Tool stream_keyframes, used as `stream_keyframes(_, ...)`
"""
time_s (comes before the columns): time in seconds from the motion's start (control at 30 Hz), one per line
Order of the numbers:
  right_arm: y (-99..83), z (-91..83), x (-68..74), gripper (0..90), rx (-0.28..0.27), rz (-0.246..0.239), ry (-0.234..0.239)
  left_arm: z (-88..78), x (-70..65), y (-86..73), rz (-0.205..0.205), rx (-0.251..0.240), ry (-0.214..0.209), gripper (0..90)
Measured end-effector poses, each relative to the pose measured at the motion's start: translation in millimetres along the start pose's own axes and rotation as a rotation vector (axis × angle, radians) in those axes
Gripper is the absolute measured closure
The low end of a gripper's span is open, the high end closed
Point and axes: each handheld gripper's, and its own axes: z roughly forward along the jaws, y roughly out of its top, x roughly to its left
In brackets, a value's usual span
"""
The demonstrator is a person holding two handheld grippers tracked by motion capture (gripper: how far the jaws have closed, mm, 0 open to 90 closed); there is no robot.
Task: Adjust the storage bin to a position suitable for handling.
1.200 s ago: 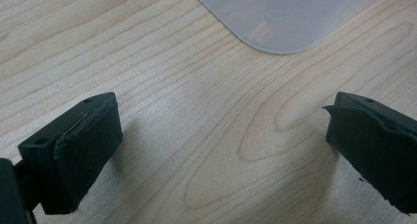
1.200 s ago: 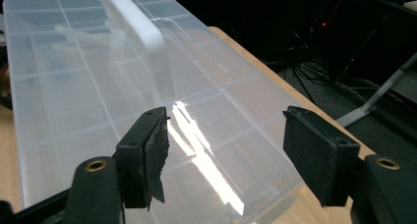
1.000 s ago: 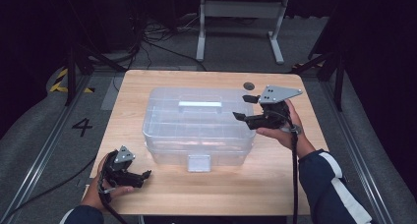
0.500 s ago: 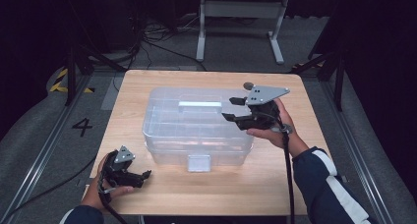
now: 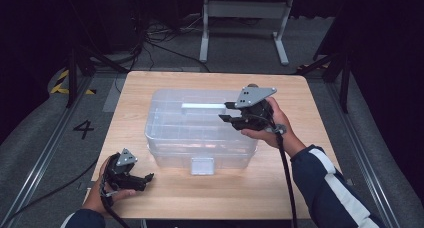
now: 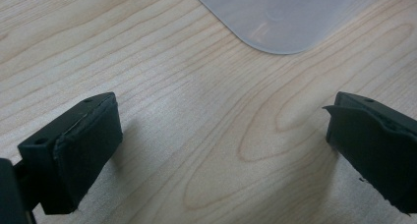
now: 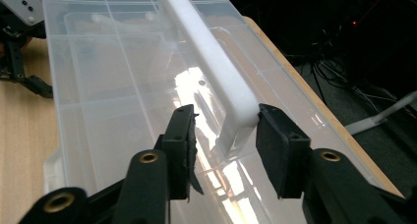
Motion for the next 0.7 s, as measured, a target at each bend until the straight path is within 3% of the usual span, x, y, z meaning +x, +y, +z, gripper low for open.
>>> stream_keyframes(0.17, 4.2, 1.8, -2.0, 72.5, 0.021, -0.013, -0.019, -0.1, -0.2, 0.9, -0.001, 0.010, 0.000, 0.8)
stream_keyframes(0.23, 7.0, 3.5, -2.6, 72.8, 0.039, -0.015, -0.021, -0.1, 0.4, 2.3, 0.013, 0.011, -0.004, 1.7)
stream_keyframes(0.27, 7.7, 4.1, -2.6, 72.9, 0.043, -0.013, -0.022, -0.3, -1.1, 2.1, -0.008, 0.016, -0.006, 2.3)
stream_keyframes(0.3, 8.6, 5.1, -2.4, 73.7, 0.052, -0.015, -0.022, -0.9, -0.5, 2.9, 0.008, 0.017, -0.001, 3.2)
stream_keyframes(0.4, 9.9, 6.2, -1.9, 73.8, 0.064, -0.025, -0.031, -3.0, -2.7, 4.7, 0.002, 0.026, -0.010, 9.8)
stream_keyframes(0.43, 10.0, 6.2, -1.7, 73.9, 0.064, -0.027, -0.032, -4.1, -3.6, 5.8, 0.004, 0.029, 0.000, 12.6)
stream_keyframes(0.5, 10.0, 6.1, -1.5, 73.9, 0.064, -0.026, -0.034, -8.0, -5.1, 8.4, 0.023, 0.039, 0.062, 19.0)
stream_keyframes(0.7, 10.9, 6.3, -1.4, 74.0, 0.067, -0.030, -0.040, -19.9, -6.2, 11.3, 0.010, -0.013, 0.070, 24.6)
